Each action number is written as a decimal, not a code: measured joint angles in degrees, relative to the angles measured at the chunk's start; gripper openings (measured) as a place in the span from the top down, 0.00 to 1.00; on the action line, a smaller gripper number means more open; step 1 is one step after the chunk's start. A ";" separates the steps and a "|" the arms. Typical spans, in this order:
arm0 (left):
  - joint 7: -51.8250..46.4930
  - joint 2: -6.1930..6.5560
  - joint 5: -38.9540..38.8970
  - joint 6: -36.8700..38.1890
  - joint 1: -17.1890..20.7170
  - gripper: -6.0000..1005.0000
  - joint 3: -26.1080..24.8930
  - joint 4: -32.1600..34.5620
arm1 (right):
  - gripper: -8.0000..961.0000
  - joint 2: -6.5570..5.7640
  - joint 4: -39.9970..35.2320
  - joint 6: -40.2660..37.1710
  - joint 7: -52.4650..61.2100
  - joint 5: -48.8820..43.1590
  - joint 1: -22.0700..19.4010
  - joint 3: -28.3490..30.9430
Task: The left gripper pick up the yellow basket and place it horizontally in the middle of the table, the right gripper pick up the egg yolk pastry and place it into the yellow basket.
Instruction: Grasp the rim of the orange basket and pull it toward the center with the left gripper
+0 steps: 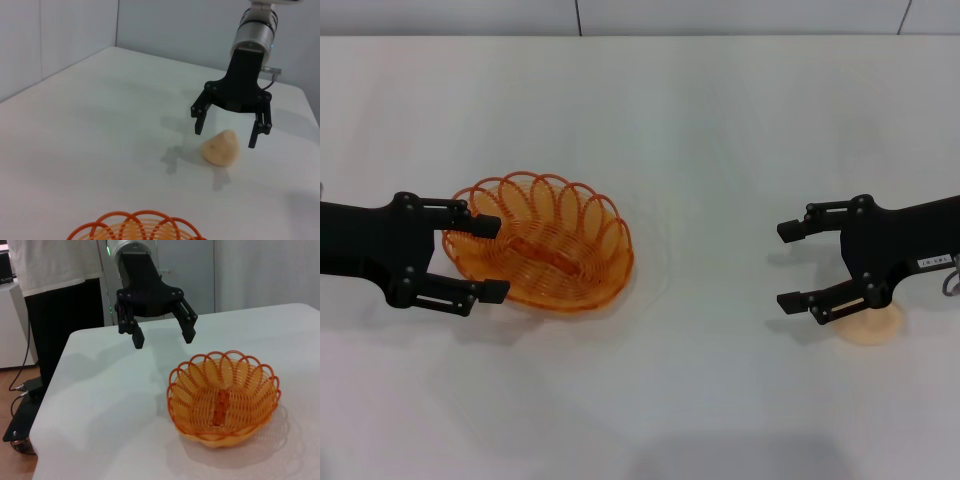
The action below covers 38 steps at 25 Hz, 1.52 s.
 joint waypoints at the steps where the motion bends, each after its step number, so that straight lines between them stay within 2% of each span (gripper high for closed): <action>1: 0.00 0.00 0.00 0.00 -0.01 0.19 0.00 0.00 | 0.09 0.01 0.00 0.02 -0.01 0.00 -0.03 0.00; 19: -2.08 -0.12 0.00 -0.58 -0.03 0.22 -0.14 0.81 | 0.09 0.21 -0.01 0.41 -0.06 0.34 -0.33 0.00; 22: -8.36 -0.87 -0.01 -0.62 0.62 0.23 -0.20 5.15 | 0.09 0.35 -0.48 0.71 -0.09 0.41 -0.63 0.00; 28: -26.88 -2.66 0.08 -0.53 2.96 0.24 -0.12 18.37 | 0.09 0.99 -1.96 0.79 -0.37 0.45 -1.46 0.00; 32: -36.20 -2.71 2.22 -0.93 2.87 0.25 -0.22 23.10 | 0.09 1.36 -2.62 1.26 -0.78 0.43 -2.17 0.00; 38: -51.00 -1.68 13.01 -4.63 -1.23 0.26 -0.18 24.81 | 0.09 1.88 -2.78 1.68 -1.54 0.41 -2.25 -0.31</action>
